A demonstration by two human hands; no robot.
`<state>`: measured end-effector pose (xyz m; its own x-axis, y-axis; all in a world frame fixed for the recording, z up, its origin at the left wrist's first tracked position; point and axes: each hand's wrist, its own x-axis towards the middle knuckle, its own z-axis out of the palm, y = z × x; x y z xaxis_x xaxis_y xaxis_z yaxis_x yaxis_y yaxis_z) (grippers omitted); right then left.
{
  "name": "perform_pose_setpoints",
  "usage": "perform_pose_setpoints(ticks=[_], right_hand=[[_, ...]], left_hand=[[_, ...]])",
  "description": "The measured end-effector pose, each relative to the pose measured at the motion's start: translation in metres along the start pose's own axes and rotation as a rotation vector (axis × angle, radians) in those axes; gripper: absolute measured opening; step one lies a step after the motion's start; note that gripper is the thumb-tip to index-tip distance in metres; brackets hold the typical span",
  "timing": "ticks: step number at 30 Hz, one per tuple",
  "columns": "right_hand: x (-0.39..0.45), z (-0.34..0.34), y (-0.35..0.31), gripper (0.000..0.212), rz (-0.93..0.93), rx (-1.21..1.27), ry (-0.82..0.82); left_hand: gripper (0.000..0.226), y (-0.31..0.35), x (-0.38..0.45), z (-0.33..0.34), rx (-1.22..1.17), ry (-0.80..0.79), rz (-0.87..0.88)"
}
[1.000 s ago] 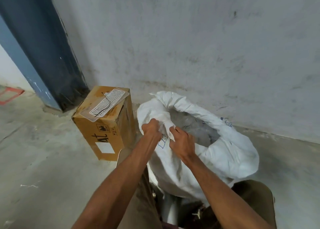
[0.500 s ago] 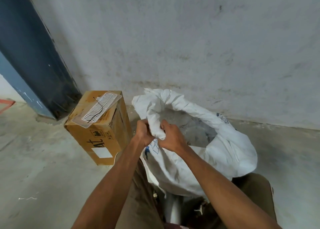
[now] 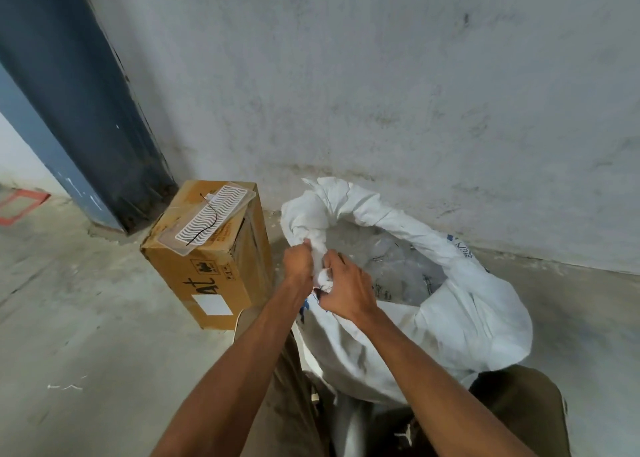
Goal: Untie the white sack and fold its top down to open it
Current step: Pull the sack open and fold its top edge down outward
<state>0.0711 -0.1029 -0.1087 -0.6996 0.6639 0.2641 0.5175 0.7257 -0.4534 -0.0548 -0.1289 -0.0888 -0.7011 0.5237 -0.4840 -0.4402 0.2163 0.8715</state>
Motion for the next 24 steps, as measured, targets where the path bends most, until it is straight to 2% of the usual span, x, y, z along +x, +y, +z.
perform_pose_setpoints(ticks=[2, 4, 6, 7, 10, 12, 14, 16, 17, 19, 21, 22, 24], right_hand=[[0.002, -0.007, 0.006, 0.057, 0.099, 0.285, -0.083], [0.003, -0.010, 0.013, 0.070, 0.237, 0.492, -0.121], [0.006, -0.010, 0.015, 0.087, 0.287, 0.491, -0.193], [0.008, -0.009, 0.014, 0.087, 0.286, 0.472, -0.234], [0.013, -0.004, 0.010, 0.077, 0.328, 0.453, -0.270], [0.016, 0.002, 0.009, 0.074, 0.354, 0.424, -0.247], [0.019, 0.011, 0.008, 0.064, 0.343, 0.352, -0.218], [0.020, 0.017, 0.002, 0.050, 0.344, 0.234, -0.168], [0.020, 0.019, -0.001, 0.043, 0.342, 0.186, -0.128], [0.017, 0.024, -0.006, 0.034, 0.305, 0.084, -0.059], [0.013, 0.032, -0.010, 0.036, 0.236, -0.015, -0.023], [0.011, 0.036, -0.011, 0.039, 0.209, -0.056, -0.011], [0.007, 0.040, -0.010, 0.046, 0.175, -0.120, -0.004]], left_hand=[[0.038, -0.002, 0.008, -0.001, -0.208, -0.060, -0.167], [0.037, 0.001, 0.007, -0.006, -0.235, -0.097, -0.198], [0.034, 0.002, -0.003, -0.011, -0.192, -0.161, -0.218], [0.034, 0.003, -0.006, -0.014, -0.173, -0.207, -0.251], [0.049, 0.005, 0.004, -0.015, -0.056, -0.313, -0.240], [0.060, 0.011, 0.007, -0.015, 0.196, -0.328, -0.157], [0.056, 0.012, 0.006, -0.014, 0.660, -0.224, 0.080], [0.060, 0.013, -0.004, -0.014, 1.221, 0.048, 0.458], [0.064, 0.015, -0.011, -0.014, 1.355, 0.196, 0.584], [0.080, 0.017, -0.013, -0.011, 1.407, 0.312, 0.647], [0.095, 0.019, -0.004, -0.004, 1.433, 0.258, 0.581], [0.092, 0.017, 0.006, 0.001, 1.434, 0.226, 0.552], [0.064, 0.014, 0.020, 0.009, 1.313, 0.159, 0.492]])
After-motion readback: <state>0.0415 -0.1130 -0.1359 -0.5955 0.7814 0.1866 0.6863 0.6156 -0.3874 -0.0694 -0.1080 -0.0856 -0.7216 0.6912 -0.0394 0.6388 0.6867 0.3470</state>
